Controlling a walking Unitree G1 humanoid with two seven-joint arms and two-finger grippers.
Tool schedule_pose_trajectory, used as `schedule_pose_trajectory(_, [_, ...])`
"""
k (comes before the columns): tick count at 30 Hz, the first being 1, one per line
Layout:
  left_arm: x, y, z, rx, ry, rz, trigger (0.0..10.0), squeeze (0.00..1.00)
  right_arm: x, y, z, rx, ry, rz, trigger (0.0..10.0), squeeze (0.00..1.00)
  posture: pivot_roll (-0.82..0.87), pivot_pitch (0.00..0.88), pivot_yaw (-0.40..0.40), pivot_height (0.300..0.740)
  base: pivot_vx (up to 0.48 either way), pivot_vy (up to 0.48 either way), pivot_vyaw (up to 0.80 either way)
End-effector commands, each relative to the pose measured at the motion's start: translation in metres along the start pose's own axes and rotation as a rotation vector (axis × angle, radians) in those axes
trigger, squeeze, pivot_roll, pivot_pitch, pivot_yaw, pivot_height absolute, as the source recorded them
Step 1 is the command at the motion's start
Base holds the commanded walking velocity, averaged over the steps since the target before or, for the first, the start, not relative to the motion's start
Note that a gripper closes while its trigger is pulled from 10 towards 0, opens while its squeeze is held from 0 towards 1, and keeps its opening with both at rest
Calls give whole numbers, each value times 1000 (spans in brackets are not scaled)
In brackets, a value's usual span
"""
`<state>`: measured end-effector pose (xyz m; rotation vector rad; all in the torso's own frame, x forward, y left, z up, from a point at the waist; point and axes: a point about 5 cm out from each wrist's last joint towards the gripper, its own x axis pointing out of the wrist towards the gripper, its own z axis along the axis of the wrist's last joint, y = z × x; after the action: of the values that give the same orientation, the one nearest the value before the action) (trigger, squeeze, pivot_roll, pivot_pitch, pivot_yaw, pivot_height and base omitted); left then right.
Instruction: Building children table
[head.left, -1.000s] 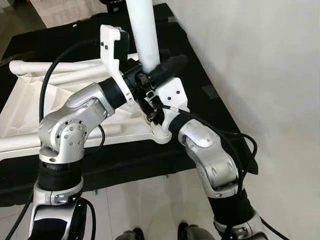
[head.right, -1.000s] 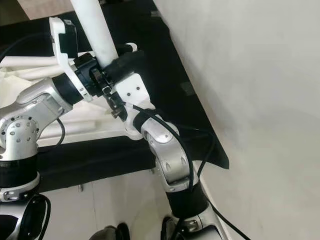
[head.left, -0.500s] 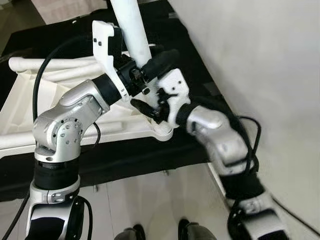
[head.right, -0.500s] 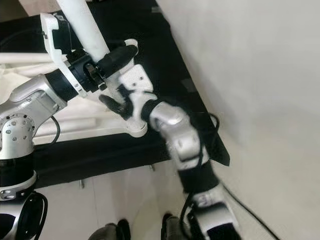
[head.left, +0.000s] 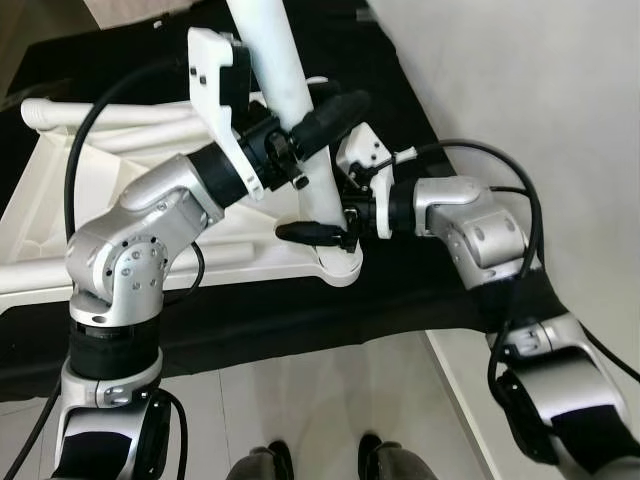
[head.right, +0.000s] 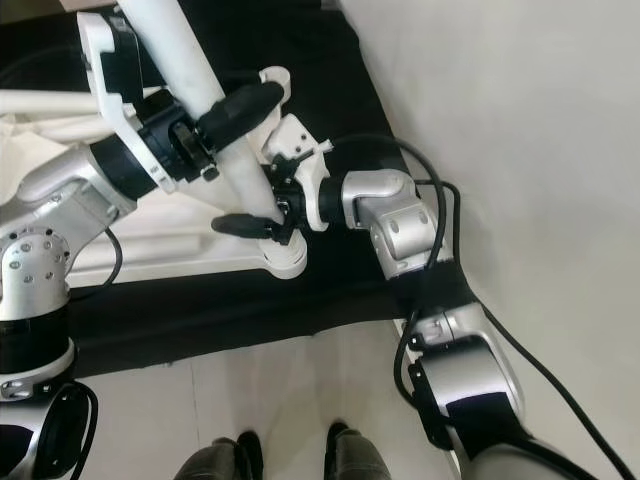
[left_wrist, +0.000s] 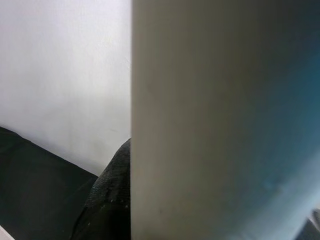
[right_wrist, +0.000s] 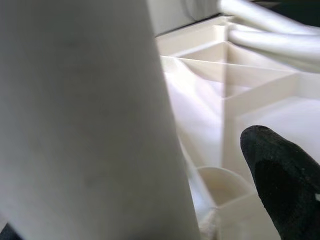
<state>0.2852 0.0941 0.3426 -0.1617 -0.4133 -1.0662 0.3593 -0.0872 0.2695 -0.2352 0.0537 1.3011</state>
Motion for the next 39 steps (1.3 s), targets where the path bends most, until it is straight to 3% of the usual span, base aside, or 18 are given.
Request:
schedule_pose_trajectory(1, [7,-20,-22,-114,72,-159,0,0,-6,-5,6,-6,-53,-3,10000,0,-63,280,52,740,0,0,0])
schedule_pose_trajectory(2, [8,-22,-23,-114,76,-168,0,0,-5,-6,5,4,-49,28,0,0,-58,283,56,740,0,0,0])
schedule_pose_trajectory(8, [9,-28,-25,-109,98,-216,0,0,0,-4,-3,32,-15,124,0,0,-54,293,59,740,0,0,0])
schedule_pose_trajectory(23, [23,-32,-25,-77,126,-305,0,0,-2,-1,-13,49,-58,96,0,0,-64,298,87,740,0,0,0])
schedule_pose_trajectory(24, [27,-30,-24,-55,120,-290,10000,0,-3,-2,-13,49,-73,75,0,0,-67,296,92,740,0,0,0])
schedule_pose_trajectory(26, [31,-26,-20,-50,98,-263,10000,0,-5,-3,-12,51,-94,44,0,0,-69,297,93,740,0,0,0])
schedule_pose_trajectory(27, [33,-22,-16,-34,72,-234,10000,1000,-6,-5,-11,53,-114,17,0,0,-69,297,93,740,0,0,0])
schedule_pose_trajectory(31, [32,-9,1,-11,10,-166,10000,1000,-11,-7,-7,60,-174,-44,0,0,-72,299,94,740,0,0,0])
schedule_pose_trajectory(34, [18,12,31,17,-75,-44,10000,1000,-20,-11,-1,58,-235,-99,0,0,-68,304,93,740,0,0,0])
schedule_pose_trajectory(35, [18,12,31,17,-75,-44,10000,1000,-20,-11,-1,58,-235,-99,0,0,-68,304,93,740,0,0,0])
schedule_pose_trajectory(37, [10,18,50,34,-123,-16,10000,1000,-25,-12,0,58,-255,-110,0,0,-67,305,92,740,0,0,0])
schedule_pose_trajectory(38, [0,20,67,47,-162,-7,10000,0,-28,-12,1,52,-266,-106,0,0,-65,309,90,740,0,0,0])
schedule_pose_trajectory(39, [-6,20,78,56,-186,-3,10000,0,-30,-12,2,47,-271,-102,0,0,-65,309,90,740,0,0,0])
